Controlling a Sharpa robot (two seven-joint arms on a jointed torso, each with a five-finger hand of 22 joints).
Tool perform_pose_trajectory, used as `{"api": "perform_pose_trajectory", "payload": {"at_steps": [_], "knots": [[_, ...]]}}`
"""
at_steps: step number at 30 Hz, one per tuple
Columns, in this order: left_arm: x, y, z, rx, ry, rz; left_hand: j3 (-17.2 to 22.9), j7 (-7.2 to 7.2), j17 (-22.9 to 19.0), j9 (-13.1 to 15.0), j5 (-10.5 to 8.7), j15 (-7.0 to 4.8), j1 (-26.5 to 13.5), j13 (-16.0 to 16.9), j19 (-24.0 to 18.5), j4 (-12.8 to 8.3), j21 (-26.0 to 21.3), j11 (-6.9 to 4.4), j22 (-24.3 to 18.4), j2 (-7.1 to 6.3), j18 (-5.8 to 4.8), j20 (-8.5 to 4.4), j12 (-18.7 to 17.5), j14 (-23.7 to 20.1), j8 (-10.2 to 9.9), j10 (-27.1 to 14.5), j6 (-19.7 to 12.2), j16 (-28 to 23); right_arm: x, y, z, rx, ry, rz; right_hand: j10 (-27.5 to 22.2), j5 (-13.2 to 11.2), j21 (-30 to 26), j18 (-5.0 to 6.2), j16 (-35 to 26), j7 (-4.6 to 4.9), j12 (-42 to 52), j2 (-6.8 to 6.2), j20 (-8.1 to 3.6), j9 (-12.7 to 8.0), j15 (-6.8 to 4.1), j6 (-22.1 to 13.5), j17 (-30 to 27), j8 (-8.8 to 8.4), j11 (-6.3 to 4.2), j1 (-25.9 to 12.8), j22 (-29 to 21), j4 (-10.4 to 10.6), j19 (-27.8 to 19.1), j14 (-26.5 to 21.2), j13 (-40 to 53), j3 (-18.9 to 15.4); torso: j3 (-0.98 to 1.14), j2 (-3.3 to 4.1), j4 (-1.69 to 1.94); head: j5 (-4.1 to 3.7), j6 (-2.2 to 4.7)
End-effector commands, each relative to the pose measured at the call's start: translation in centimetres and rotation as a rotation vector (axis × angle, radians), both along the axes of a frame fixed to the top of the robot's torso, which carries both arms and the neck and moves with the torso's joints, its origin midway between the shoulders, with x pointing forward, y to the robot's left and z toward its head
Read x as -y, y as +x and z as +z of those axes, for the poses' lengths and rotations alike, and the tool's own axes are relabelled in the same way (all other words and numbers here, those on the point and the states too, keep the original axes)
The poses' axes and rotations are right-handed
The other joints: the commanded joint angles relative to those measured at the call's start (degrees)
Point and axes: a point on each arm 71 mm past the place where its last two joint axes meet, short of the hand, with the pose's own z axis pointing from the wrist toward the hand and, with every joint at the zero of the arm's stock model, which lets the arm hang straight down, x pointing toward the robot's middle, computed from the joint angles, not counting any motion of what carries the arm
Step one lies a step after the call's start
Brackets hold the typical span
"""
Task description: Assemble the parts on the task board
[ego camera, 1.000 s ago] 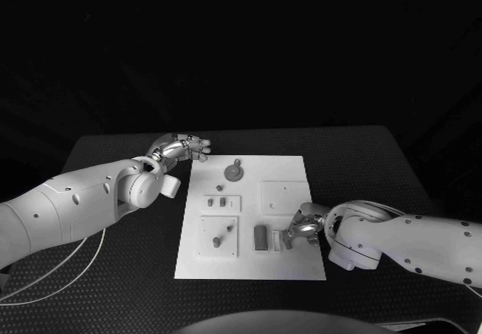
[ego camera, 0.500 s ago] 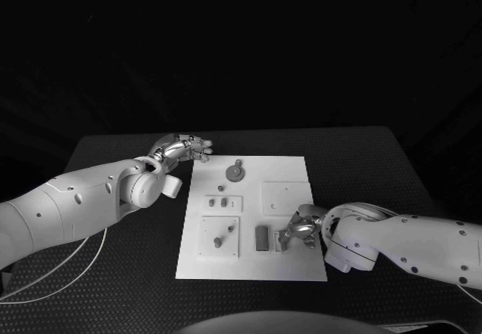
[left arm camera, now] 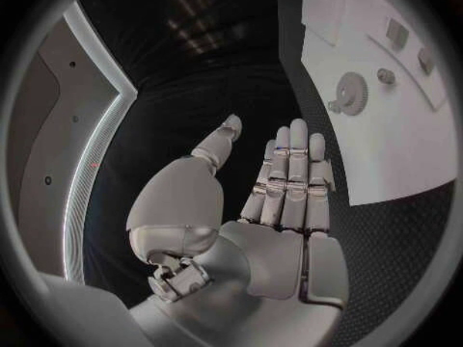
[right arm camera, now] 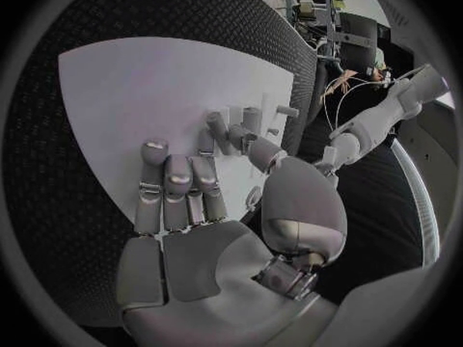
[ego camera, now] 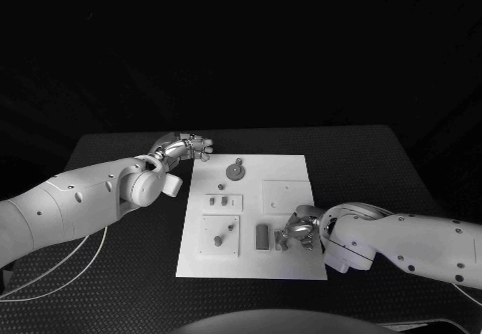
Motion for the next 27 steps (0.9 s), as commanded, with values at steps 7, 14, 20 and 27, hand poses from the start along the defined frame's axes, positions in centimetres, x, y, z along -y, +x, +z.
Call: {"api": "perform_pose_trajectory", "payload": {"at_steps": [7,14,20,27], "knots": [[0.18,-0.05,0.09,0.004,-0.005,-0.018,-0.1,0.10,0.1,-0.1,-0.18,0.30,-0.1,-0.1,-0.1,-0.1,-0.3,-0.17,1.2,-0.09,0.22,0.17,-0.3,0.0,0.0,-0.4,-0.4,-0.4,-0.22,-0.03,-0.13,-0.009,0.013,0.010,-0.2,-0.7,0.1,0.85,-0.3,0.28,-0.2,0.14,-0.13,0.1,-0.26,0.0,0.1,0.07,-0.04,-1.2,-0.1,0.1,-0.1,0.0,0.3,-0.4,0.00,0.00,0.01,-0.01,0.05],[0.18,-0.05,0.09,0.004,-0.005,-0.018,-0.1,0.10,0.1,-0.1,-0.18,0.30,-0.1,-0.1,-0.1,-0.1,-0.3,-0.17,1.2,-0.09,0.22,0.17,-0.3,0.0,0.0,-0.4,-0.4,-0.4,-0.36,-0.11,-0.11,-0.011,0.019,0.018,-0.2,-1.5,0.1,0.85,-0.4,0.26,-0.2,0.04,-0.15,0.1,-0.28,0.1,0.2,0.06,-0.06,-1.5,-0.1,0.3,-0.1,0.0,0.4,-0.5,0.00,-0.01,0.01,0.10,0.03],[0.14,-0.04,0.08,0.004,-0.005,-0.018,-0.1,0.11,0.1,-0.1,-0.19,0.30,-0.1,-0.1,-0.1,-0.1,-0.3,-0.17,1.2,-0.09,0.22,0.17,-0.2,0.0,0.0,-0.4,-0.4,-0.4,-0.38,-0.12,-0.11,-0.011,0.021,0.022,0.0,-6.2,0.0,0.85,-0.5,0.11,-0.3,-1.12,-0.21,0.1,-0.37,0.4,0.4,0.12,-0.19,-3.7,-0.2,2.7,0.0,0.0,0.6,0.2,-0.01,-0.02,0.00,0.07,0.04],[0.06,-0.02,0.07,0.003,-0.004,-0.016,-0.1,0.11,0.2,-0.1,-0.19,0.31,-0.1,-0.1,-0.1,0.0,-0.3,-0.16,1.2,-0.08,0.22,0.18,-0.2,0.0,0.0,-0.4,-0.4,-0.4,-0.48,-0.22,-0.15,-0.027,0.030,0.016,0.2,-8.4,0.1,0.85,-0.6,0.05,-0.5,-2.56,-0.34,0.1,-0.48,0.4,0.7,0.11,-0.27,-6.2,-0.3,5.2,0.0,0.1,1.0,1.2,0.00,-0.01,0.01,0.03,0.06]]}}
